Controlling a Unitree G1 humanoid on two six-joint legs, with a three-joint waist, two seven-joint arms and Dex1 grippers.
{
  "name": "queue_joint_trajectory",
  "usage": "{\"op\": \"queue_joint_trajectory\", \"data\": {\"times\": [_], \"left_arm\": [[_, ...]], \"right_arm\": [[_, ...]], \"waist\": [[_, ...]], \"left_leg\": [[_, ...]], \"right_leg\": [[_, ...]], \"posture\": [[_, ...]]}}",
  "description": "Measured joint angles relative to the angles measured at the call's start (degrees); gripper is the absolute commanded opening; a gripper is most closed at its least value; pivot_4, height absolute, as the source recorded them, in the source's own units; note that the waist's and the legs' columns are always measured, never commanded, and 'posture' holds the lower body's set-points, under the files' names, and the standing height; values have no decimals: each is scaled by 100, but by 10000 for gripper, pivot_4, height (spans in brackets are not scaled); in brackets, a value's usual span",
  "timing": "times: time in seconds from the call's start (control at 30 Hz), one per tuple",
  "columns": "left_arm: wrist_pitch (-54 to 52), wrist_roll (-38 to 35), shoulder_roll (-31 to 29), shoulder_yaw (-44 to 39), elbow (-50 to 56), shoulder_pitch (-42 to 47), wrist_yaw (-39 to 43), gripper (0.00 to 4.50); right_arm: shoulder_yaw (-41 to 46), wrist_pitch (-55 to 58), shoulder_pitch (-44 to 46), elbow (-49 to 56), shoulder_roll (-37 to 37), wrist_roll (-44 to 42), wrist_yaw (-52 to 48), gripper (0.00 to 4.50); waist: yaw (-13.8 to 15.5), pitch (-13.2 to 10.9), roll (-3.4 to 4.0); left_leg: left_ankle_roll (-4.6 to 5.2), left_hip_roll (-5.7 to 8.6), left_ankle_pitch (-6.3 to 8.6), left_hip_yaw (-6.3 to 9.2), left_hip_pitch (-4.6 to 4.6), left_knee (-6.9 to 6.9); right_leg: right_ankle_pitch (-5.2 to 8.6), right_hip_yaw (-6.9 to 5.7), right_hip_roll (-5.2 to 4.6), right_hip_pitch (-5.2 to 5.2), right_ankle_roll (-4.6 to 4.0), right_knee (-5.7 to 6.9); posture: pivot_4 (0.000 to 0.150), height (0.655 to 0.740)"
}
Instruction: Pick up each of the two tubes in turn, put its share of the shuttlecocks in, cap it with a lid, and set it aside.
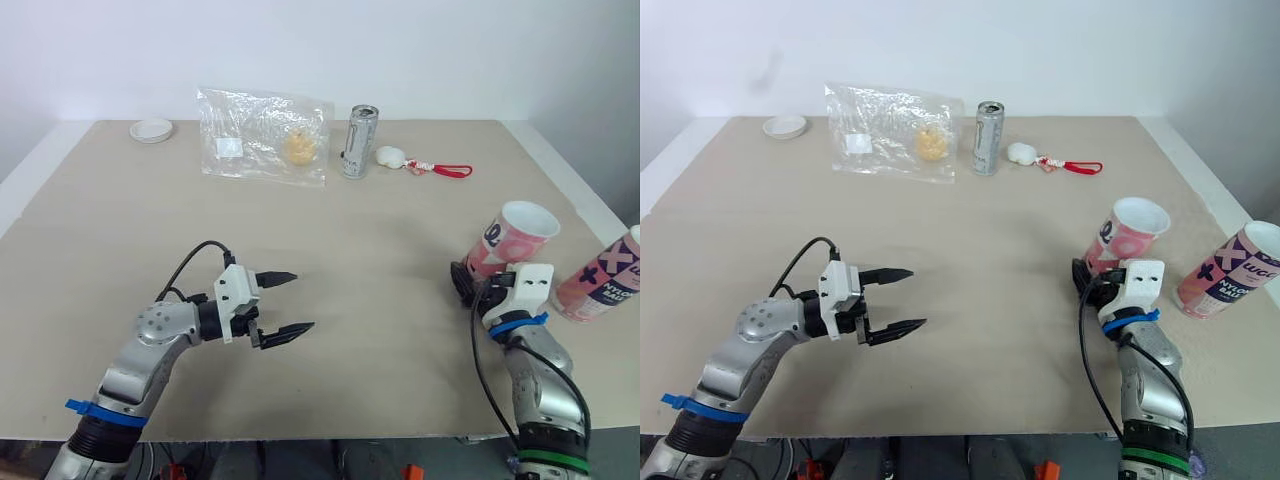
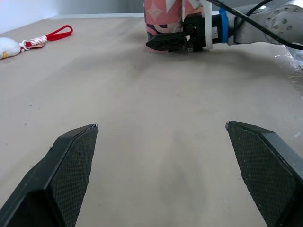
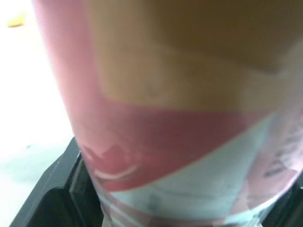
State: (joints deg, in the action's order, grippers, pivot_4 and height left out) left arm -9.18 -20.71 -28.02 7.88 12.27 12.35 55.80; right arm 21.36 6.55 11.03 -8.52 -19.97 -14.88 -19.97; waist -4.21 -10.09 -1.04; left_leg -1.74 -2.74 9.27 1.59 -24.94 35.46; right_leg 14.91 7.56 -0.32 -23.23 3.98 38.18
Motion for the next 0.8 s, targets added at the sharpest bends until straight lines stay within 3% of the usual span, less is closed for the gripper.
{"op": "queue_joint_trajectory", "data": {"times": [0.13, 0.17, 0.57, 0.8], "left_arm": [[-4, 0, 8, 13, 0, 2, -47, 45000], [-4, 0, 8, 14, 0, 2, -50, 45000], [-3, 30, 7, 26, -52, 67, -34, 45000], [5, 41, 6, 54, -171, 121, -13, 45000]], "right_arm": [[-1, -8, 49, -90, -48, -13, 41, 39417], [-2, -5, 49, -94, -56, -24, 36, 42198], [-4, 93, -221, 78, -216, -187, -112, 42198], [-10, 468, -857, 880, -342, -368, -216, 42198]], "waist": [[-1, 0, 0], [-1, 0, 0], [3, 2, -1], [5, 3, 0]], "left_leg": [[0, 0, 0, 1, 0, 0], [0, 0, 0, 1, -1, 0], [0, 0, 0, 5, -1, -1], [0, 1, 1, 8, -2, -4]], "right_leg": [[1, 0, 0, 1, 2, 0], [1, 0, 0, 2, 2, 0], [6, -1, 1, 5, 4, 0], [12, -2, 1, 4, 2, 0]], "posture": [[1500, 7400], [1500, 7400], [1500, 7400], [1500, 7400]]}}
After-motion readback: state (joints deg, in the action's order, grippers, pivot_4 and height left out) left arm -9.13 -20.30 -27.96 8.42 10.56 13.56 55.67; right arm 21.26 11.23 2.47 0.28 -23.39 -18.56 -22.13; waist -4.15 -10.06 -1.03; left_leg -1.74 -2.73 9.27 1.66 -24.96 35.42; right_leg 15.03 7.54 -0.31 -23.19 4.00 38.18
